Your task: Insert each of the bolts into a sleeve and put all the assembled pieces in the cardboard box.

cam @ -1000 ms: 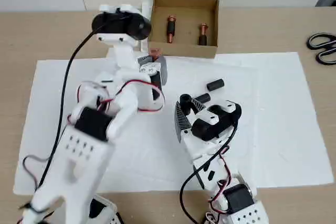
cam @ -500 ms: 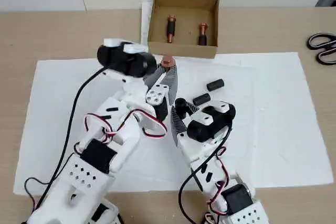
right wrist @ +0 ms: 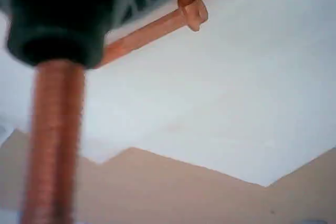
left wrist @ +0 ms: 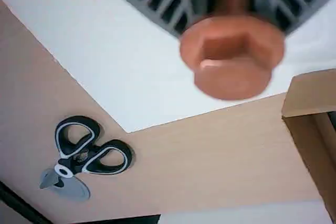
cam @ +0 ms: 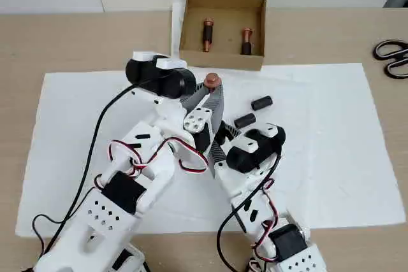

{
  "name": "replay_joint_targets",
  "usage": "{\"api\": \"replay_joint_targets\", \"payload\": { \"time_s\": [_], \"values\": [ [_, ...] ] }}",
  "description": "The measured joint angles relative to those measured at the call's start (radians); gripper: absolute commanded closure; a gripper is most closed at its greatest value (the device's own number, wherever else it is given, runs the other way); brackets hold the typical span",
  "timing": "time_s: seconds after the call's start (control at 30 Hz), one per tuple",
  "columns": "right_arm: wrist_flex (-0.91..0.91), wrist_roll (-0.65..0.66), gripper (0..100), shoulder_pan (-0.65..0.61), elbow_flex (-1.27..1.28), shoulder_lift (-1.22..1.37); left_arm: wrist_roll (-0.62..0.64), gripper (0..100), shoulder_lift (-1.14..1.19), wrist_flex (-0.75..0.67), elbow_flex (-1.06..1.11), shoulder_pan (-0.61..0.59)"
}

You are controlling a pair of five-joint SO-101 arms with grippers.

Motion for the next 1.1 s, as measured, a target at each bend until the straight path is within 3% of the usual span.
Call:
{"api": "replay_joint_targets", "payload": {
  "time_s": [0.8,1.1],
  "values": [
    [0.0,0.0,99.4,-0.003,0.0,0.002,0.003,99,-0.009,-0.008,0.126,0.023],
    [0.002,-0.002,99.4,-0.002,0.0,0.002,0.003,99,-0.009,0.091,0.133,0.058]
  ]
}}
